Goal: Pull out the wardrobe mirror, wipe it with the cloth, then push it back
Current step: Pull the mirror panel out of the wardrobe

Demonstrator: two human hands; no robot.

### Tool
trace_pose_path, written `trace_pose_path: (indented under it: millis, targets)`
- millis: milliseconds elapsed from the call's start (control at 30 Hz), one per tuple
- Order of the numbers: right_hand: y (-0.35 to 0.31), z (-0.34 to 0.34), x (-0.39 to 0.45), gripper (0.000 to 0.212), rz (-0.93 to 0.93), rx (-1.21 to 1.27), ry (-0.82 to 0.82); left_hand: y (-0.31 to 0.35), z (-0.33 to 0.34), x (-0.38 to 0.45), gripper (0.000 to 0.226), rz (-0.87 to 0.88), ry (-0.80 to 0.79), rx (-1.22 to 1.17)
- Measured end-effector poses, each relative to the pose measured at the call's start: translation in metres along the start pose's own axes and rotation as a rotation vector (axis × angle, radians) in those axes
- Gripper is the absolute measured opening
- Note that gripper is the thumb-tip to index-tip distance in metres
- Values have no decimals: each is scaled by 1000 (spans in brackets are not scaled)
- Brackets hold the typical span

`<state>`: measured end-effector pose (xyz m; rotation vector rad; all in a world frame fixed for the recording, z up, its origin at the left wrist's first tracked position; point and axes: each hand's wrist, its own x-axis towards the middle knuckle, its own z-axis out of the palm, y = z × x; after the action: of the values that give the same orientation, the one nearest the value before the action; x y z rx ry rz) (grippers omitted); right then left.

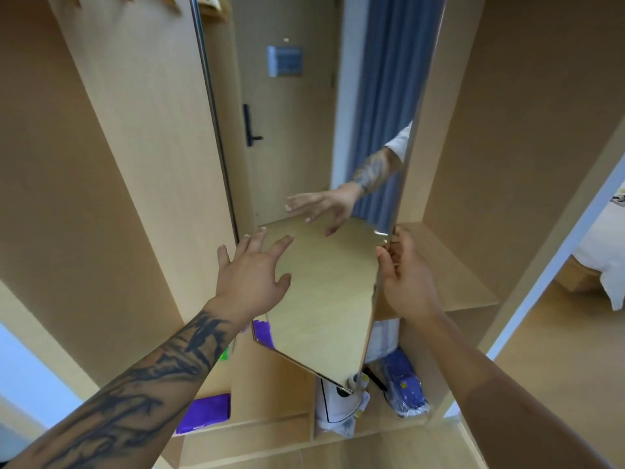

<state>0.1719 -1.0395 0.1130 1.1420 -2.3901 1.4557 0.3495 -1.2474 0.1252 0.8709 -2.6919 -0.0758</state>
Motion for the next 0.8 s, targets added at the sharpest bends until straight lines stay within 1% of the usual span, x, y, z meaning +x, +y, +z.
trace_pose_path:
  millis: [233,400,433,500,567,600,633,733,800]
  targets:
    - [18,-7,22,40,91,50,3,-13,3,9,68,-31,29,0]
    - [27,-4,39,41,126,109,52,-22,5,12,67,-44,48,-7]
    - [28,-3,42,38,139,115,63,-24,5,11,66,-46,65,-6]
    - [29,-2,49,30,159,128,74,-27,4,10,63,-56,119,-5]
    - [26,-4,59,46,183,121,47,-31,1,8,59,-73,188,-10]
    - [26,-4,63,51,199,113,36,-34,0,7,58,-79,226,-18]
    - [26,-3,67,52,210,116,37,-37,-1,5,57,-84,268,-26]
    - [35,3,79,46,220,134,42,-46,0,3,59,-81,415,-55]
    - [39,7,82,47,229,127,43,-50,2,3,64,-72,507,-115]
